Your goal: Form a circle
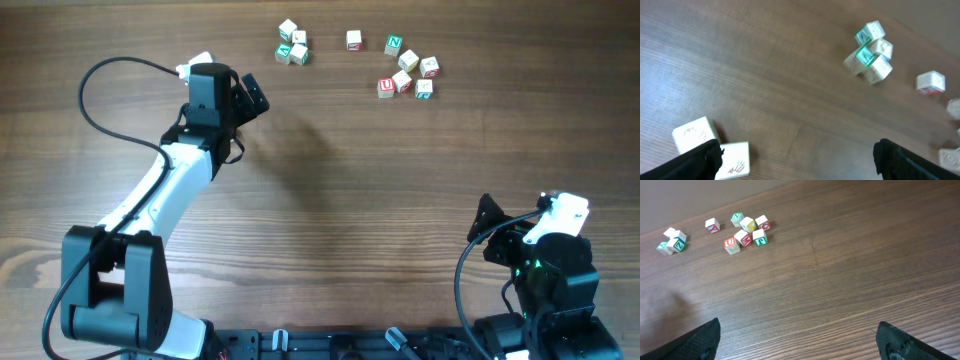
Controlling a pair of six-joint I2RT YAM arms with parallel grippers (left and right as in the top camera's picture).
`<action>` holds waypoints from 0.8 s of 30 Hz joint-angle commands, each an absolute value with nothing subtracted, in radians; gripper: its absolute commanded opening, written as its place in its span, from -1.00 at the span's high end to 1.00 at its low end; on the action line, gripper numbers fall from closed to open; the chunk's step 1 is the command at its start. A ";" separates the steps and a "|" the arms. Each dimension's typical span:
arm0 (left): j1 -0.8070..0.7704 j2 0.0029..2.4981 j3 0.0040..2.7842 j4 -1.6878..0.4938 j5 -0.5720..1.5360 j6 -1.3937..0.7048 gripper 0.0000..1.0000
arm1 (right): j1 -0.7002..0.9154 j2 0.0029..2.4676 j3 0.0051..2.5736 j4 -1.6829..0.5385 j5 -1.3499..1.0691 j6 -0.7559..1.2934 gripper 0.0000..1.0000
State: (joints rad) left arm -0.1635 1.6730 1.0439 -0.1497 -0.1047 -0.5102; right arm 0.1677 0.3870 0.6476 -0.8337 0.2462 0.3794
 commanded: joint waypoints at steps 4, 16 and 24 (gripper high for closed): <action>-0.165 1.689 1.187 -0.301 -0.048 -0.514 -1.00 | 0.169 0.391 0.643 -0.832 0.237 0.369 -1.00; -0.157 1.689 1.218 -0.301 -0.007 -0.532 -0.99 | 0.169 0.391 0.643 -0.832 0.237 0.370 -1.00; -0.090 1.752 1.218 -0.196 0.101 -0.593 -0.99 | 0.169 0.391 0.643 -0.832 0.237 0.369 -1.00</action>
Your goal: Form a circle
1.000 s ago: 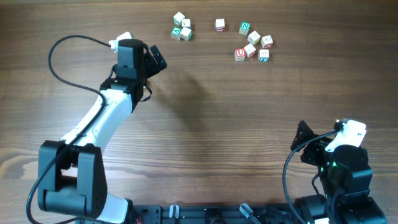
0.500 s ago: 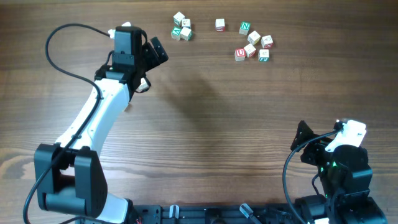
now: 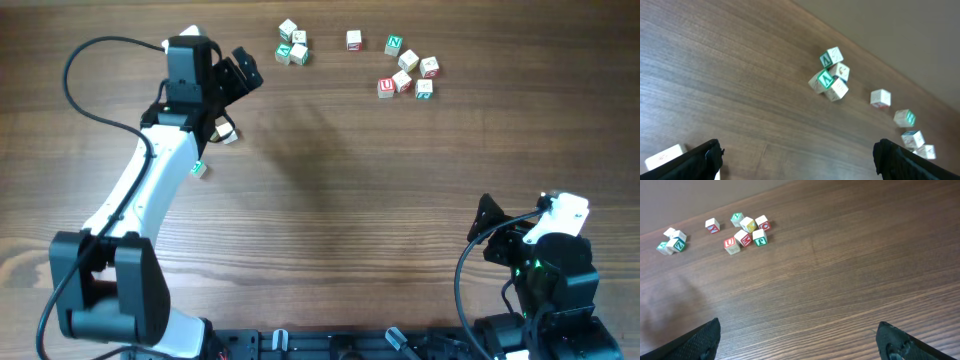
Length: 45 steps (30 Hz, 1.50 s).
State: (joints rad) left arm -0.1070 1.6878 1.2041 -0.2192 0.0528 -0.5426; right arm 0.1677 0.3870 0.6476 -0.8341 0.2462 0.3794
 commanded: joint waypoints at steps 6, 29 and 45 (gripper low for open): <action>-0.088 1.840 1.218 -0.100 0.134 -0.647 -0.75 | 0.169 0.391 0.643 -0.832 0.237 0.369 -1.00; -0.075 1.868 1.236 -0.191 -0.027 -0.794 0.38 | 0.169 0.391 0.643 -0.832 0.237 0.369 -1.00; -0.073 1.918 1.253 -0.220 -0.144 -0.850 0.38 | 0.169 0.391 0.643 -0.832 0.237 0.369 -1.00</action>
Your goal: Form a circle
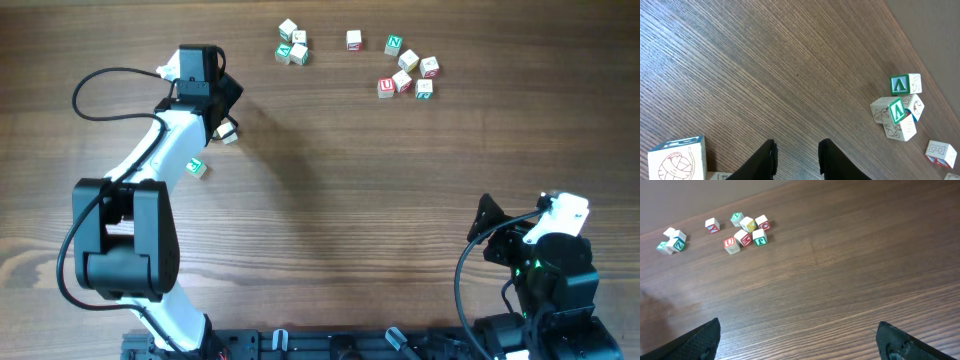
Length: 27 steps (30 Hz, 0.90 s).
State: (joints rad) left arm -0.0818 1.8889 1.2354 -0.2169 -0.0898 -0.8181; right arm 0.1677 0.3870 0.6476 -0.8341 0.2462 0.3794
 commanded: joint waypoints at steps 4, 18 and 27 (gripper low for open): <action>-0.054 1.951 1.253 -0.227 -0.134 -0.908 0.40 | 0.169 0.391 0.643 -0.832 0.237 0.369 -1.00; -0.030 1.964 1.253 -0.268 -0.101 -0.979 0.79 | 0.169 0.391 0.643 -0.832 0.237 0.369 -1.00; -0.030 1.965 1.253 -0.296 -0.102 -1.031 0.84 | 0.169 0.391 0.643 -0.832 0.237 0.369 -1.00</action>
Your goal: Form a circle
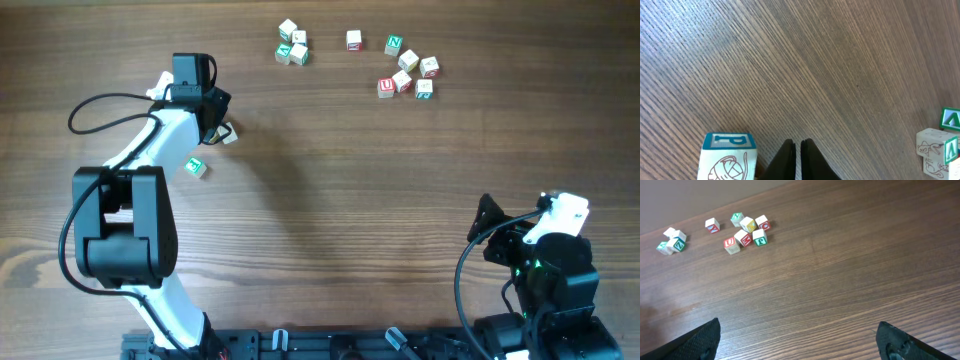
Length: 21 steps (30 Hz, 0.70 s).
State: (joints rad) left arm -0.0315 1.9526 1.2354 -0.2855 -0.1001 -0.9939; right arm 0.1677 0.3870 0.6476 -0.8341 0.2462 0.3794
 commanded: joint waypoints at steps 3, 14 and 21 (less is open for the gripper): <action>-0.030 1.965 1.253 -0.313 -0.102 -1.034 0.86 | 0.169 0.391 0.643 -0.832 0.237 0.369 -1.00; -0.030 1.965 1.253 -0.354 -0.102 -1.034 0.88 | 0.169 0.391 0.643 -0.832 0.237 0.369 -1.00; -0.030 1.965 1.253 -0.361 -0.102 -1.034 0.89 | 0.169 0.391 0.643 -0.832 0.237 0.369 -1.00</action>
